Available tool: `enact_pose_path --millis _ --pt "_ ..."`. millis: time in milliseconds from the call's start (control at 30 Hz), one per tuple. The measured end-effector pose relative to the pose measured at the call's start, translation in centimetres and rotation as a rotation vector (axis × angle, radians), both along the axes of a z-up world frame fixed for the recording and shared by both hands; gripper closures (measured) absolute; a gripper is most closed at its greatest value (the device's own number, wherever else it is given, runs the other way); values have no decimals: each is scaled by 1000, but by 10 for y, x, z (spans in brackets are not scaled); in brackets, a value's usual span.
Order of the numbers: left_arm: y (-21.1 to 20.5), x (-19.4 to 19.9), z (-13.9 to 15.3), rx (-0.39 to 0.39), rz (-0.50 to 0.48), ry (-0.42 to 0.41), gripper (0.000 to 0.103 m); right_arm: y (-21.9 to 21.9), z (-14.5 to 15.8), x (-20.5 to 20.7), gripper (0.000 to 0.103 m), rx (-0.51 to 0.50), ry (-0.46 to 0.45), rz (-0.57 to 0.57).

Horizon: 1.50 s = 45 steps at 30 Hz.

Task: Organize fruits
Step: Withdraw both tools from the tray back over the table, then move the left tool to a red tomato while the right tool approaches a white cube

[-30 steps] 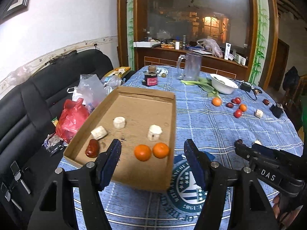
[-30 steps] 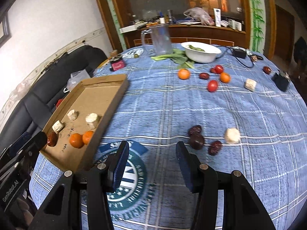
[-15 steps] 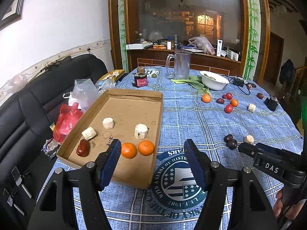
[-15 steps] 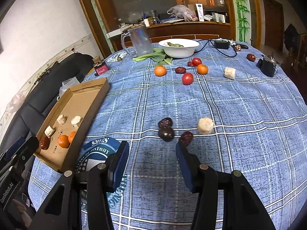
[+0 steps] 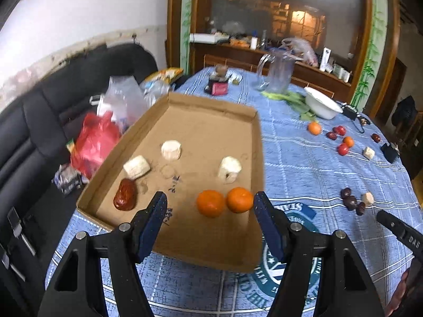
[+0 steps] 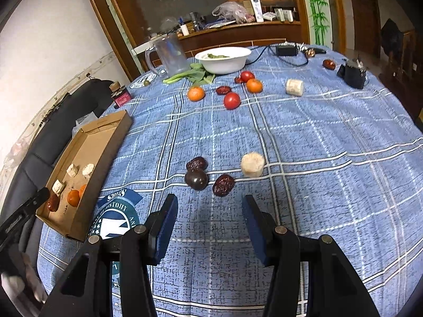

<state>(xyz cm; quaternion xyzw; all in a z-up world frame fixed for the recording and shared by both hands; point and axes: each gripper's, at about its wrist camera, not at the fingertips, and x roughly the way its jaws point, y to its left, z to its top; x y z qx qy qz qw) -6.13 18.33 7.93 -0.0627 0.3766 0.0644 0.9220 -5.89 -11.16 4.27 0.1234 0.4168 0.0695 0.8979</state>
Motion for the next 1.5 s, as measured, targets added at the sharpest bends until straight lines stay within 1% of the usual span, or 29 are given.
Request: enact_pose_path --millis 33,133,233,300,367,433,500,533,600,900,1000,1067,1100,1167,1233,1267,1300,1367,1433,1467,1500 --pt "-2 1 -3 -3 -12 4 36 1 -2 1 49 1 5 6" --pt "-17 4 -12 23 -62 19 36 3 -6 3 49 -6 12 18" --pt "-35 8 -22 68 -91 43 41 2 -9 4 49 -5 17 21" --pt "-40 14 -30 90 -96 71 51 1 -10 5 49 -3 20 19" --pt "-44 19 -40 108 -102 99 57 -1 -11 6 49 -1 22 18" --pt "-46 22 -48 110 -115 124 68 -3 -11 6 49 -2 21 14" --pt "-52 22 -54 100 -137 150 89 -5 -10 7 49 2 21 11" --pt "-55 22 -56 105 -142 157 93 -6 -10 7 49 3 21 10" --pt "-61 18 -56 131 -135 151 98 -8 -10 8 49 3 19 8" --pt "-73 3 -54 87 -153 162 98 -17 -8 8 49 22 18 -6" --pt "-76 4 -53 90 -161 167 98 -19 -7 7 49 24 17 -4" --pt "-73 3 -50 61 -158 169 97 -23 -6 5 49 25 13 -7" --pt "-72 1 -46 50 -157 162 97 -27 -4 5 49 26 12 -11" --pt "-75 -8 -31 51 -161 113 96 -36 -2 6 49 27 14 -20" --pt "-84 -17 -9 61 -185 46 87 -48 0 8 49 21 21 -32" --pt "-88 -20 -1 61 -196 19 73 -58 1 9 49 16 26 -42" --pt "-93 -24 11 58 -211 -19 55 -64 2 11 49 11 30 -50" --pt "-105 -27 28 55 -240 -80 39 -79 4 13 48 -5 36 -69" --pt "-119 -26 40 53 -281 -104 37 -93 8 15 35 -35 43 -98" --pt "-126 -23 43 46 -302 -103 37 -100 10 15 26 -53 44 -115" --pt "-134 -18 46 25 -330 -99 36 -107 12 16 22 -71 42 -134"
